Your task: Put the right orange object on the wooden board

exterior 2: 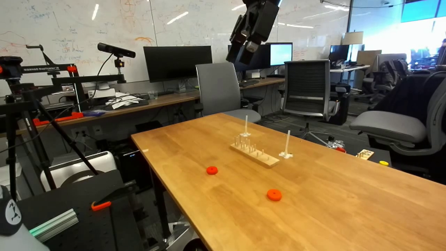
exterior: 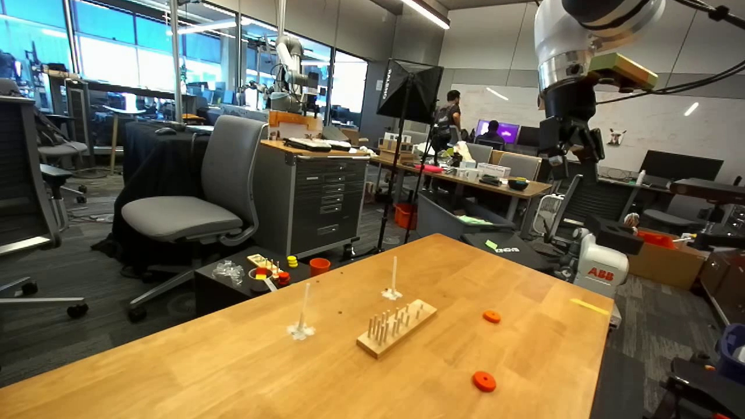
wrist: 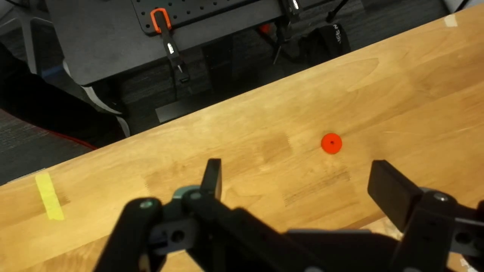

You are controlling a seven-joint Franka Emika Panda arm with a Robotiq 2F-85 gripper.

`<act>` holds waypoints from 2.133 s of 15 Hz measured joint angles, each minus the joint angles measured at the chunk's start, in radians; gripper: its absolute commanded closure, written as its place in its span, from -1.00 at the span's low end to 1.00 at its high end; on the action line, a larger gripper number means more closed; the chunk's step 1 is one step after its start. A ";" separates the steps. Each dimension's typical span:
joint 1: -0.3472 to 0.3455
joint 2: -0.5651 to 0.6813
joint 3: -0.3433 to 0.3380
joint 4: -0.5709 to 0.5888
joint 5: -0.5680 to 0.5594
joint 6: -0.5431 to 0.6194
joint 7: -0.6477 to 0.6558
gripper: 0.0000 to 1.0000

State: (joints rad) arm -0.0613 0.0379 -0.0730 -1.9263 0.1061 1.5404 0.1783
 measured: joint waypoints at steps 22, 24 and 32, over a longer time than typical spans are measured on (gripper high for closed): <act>-0.033 0.552 -0.117 0.354 0.072 0.449 0.408 -1.00; -0.024 0.602 -0.116 0.381 0.029 0.366 0.439 -1.00; 0.007 0.687 -0.108 0.433 -0.026 0.245 0.438 -1.00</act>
State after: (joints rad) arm -0.0547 0.7251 -0.1808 -1.4933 0.0802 1.7855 0.6168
